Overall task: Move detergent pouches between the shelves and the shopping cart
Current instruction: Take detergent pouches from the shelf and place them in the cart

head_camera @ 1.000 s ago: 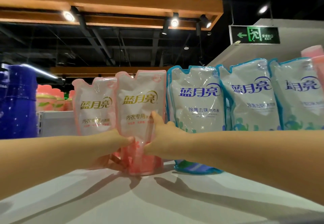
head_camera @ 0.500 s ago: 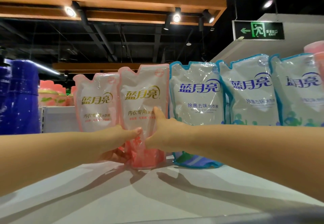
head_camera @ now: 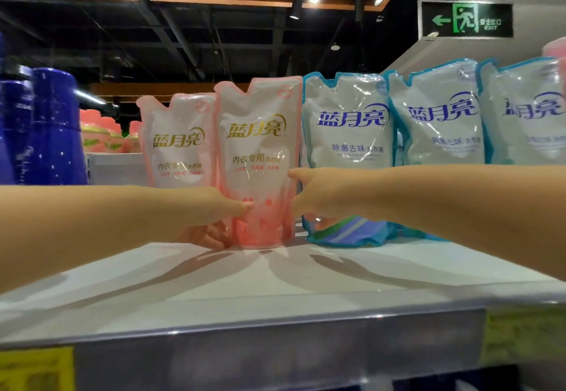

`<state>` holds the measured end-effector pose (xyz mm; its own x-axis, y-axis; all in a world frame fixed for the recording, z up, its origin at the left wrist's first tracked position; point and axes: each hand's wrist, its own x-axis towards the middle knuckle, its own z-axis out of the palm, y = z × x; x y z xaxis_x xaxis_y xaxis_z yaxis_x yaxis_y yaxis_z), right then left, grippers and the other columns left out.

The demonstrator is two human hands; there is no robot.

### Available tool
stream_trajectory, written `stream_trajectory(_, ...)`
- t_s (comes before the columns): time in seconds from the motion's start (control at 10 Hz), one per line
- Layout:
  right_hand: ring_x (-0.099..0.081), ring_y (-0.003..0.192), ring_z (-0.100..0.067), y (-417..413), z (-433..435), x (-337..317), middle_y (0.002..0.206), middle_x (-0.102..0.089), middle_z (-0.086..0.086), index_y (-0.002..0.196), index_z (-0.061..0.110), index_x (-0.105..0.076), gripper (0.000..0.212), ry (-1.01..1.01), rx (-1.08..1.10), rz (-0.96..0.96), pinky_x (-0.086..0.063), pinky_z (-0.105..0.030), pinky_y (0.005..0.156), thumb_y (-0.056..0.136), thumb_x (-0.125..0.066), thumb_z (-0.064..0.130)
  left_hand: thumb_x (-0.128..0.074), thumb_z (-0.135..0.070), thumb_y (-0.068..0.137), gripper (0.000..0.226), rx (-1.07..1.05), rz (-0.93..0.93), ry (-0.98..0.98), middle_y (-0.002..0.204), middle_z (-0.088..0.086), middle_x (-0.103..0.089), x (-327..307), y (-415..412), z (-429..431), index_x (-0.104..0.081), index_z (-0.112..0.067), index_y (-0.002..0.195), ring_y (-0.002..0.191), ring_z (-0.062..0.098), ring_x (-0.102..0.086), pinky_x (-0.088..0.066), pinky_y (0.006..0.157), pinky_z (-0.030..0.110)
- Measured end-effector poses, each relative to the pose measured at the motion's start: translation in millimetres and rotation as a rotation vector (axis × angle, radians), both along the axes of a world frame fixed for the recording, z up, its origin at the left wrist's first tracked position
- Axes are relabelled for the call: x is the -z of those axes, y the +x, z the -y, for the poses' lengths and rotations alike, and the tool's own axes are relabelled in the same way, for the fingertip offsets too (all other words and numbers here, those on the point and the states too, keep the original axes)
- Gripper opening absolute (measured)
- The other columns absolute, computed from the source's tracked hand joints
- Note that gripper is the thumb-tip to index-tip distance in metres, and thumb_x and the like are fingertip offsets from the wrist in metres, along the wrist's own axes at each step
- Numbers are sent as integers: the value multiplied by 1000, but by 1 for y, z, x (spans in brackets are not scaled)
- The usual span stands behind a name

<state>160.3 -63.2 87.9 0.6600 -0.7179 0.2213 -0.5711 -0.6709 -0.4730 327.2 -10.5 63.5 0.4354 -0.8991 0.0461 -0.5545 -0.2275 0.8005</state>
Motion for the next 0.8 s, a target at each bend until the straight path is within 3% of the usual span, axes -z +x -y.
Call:
stream_trajectory(0.1, -56, 73, -19, -12, 0, -5, 91, -61, -7, 133, 8, -48, 40, 25, 13, 43, -47, -24, 64, 94, -50, 10, -60, -32, 88, 29, -51, 47, -111, 108, 15, -58, -7, 0, -6, -57, -8, 104, 73, 22, -62, -56, 61, 30)
stream_trajectory(0.2, -61, 68, -14, -30, 2, -12, 80, -64, -3, 116, 10, -61, 24, 29, 44, 86, -52, -24, 68, 94, -52, 15, -58, -25, 89, 35, -100, 144, -302, 105, 9, -59, -17, -11, -21, -50, -10, 120, 95, 25, -59, -53, 80, 38)
stream_trajectory(0.3, -64, 65, -9, -56, 6, -19, 77, -68, 0, 102, 14, -66, 16, -53, 91, 126, -53, -21, 68, 92, -56, 20, -57, -22, 90, 27, -124, 236, -432, 103, 6, -57, -22, -23, -20, -51, -13, 115, 97, 22, -56, -50, 77, 34)
stream_trajectory(0.4, -64, 63, -7, -91, 13, -25, 75, -70, 2, 91, 16, -67, 11, -170, 176, 159, -52, -17, 63, 90, -58, 21, -58, -20, 90, 3, -54, 282, -487, 92, 1, -58, -17, -52, -14, -56, -18, 91, 85, 16, -56, -47, 68, 28)
stream_trajectory(0.5, -63, 59, -9, -134, 26, -23, 71, -70, 1, 89, 12, -69, 17, -356, 317, 62, -49, -16, 55, 90, -57, 23, -58, -18, 89, 13, 29, 304, -492, 87, 0, -61, -14, -88, -1, -57, -24, 78, 82, 15, -56, -44, 66, 26)
stream_trajectory(0.6, -69, 72, -21, -174, 43, -11, 80, -73, -5, 90, 7, -71, 30, -403, 467, -172, -47, -18, 61, 91, -52, 31, -58, -16, 89, 13, 120, 282, -456, 86, 5, -64, -13, -129, 15, -61, -19, 77, 74, 12, -57, -47, 68, 25)
stream_trajectory(0.7, -60, 57, -19, -201, 64, 1, 71, -66, -5, 83, 7, -62, 37, -349, 525, -324, -42, -19, 48, 92, -49, 40, -52, -11, 92, 15, 238, 215, -332, 91, 8, -63, -7, -171, 33, -61, -15, 81, 75, 12, -58, -50, 67, 22)
stream_trajectory(0.8, -58, 62, -17, -210, 86, 8, 84, -60, -8, 84, 9, -46, 29, -208, 484, -239, -45, -23, 48, 93, -51, 36, -41, -5, 96, 18, 300, 109, -185, 93, 5, -58, -2, -203, 53, -54, -15, 89, 87, 16, -56, -46, 78, 27)
